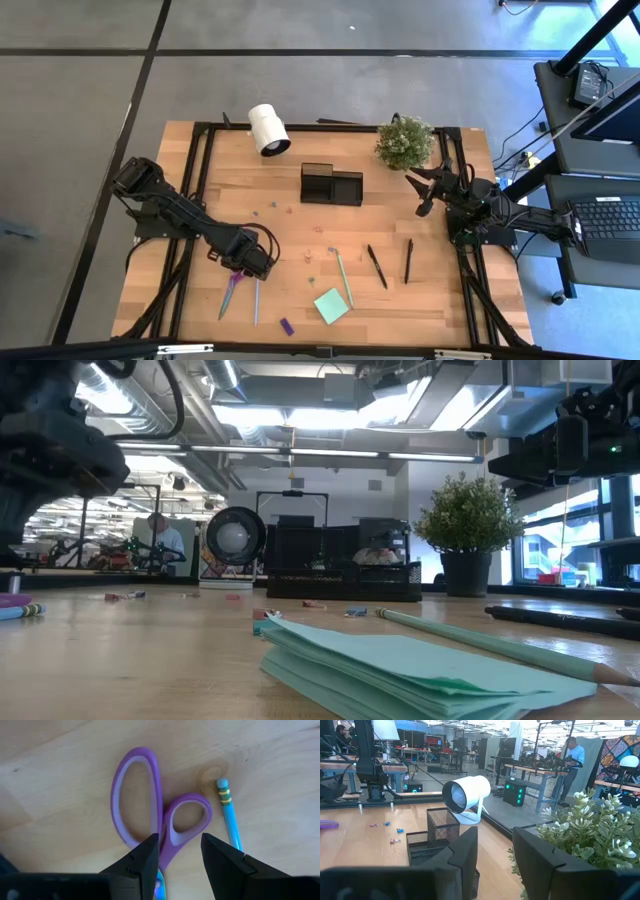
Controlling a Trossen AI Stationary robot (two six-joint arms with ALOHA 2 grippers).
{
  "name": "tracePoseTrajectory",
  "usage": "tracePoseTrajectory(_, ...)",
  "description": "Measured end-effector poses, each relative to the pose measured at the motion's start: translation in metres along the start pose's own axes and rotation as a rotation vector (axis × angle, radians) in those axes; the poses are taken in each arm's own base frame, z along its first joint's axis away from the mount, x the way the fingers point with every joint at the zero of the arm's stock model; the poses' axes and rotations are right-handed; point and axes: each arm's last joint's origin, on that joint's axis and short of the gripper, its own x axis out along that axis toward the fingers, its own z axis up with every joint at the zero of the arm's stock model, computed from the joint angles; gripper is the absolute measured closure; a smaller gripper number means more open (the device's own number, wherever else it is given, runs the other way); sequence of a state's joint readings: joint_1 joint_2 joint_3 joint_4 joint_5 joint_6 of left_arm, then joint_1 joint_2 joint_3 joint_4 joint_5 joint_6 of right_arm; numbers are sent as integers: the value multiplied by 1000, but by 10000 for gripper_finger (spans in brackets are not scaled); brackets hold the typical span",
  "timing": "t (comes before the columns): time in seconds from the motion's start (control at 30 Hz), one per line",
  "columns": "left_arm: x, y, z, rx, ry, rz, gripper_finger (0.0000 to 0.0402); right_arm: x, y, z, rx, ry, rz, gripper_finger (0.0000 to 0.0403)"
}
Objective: Pick and place office supplies into organizer
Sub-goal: Put the pink scissor into the black desk organizer
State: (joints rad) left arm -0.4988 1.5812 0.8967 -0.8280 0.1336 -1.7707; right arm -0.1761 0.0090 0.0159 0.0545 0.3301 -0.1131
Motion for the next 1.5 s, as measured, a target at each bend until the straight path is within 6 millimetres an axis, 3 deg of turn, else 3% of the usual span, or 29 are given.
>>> tracePoseTrajectory(0.47,34,-8,4,23,11,108,261,0,0,0,0,1,0,274)
tracePoseTrajectory(0.7,34,-7,7,26,16,123,269,0,0,0,0,1,0,274)
tracePoseTrajectory(1.07,34,-8,7,39,8,121,331,0,0,0,-2,1,0,274)
tracePoseTrajectory(1.5,34,-8,7,39,0,122,331,0,0,0,-6,6,1,274)
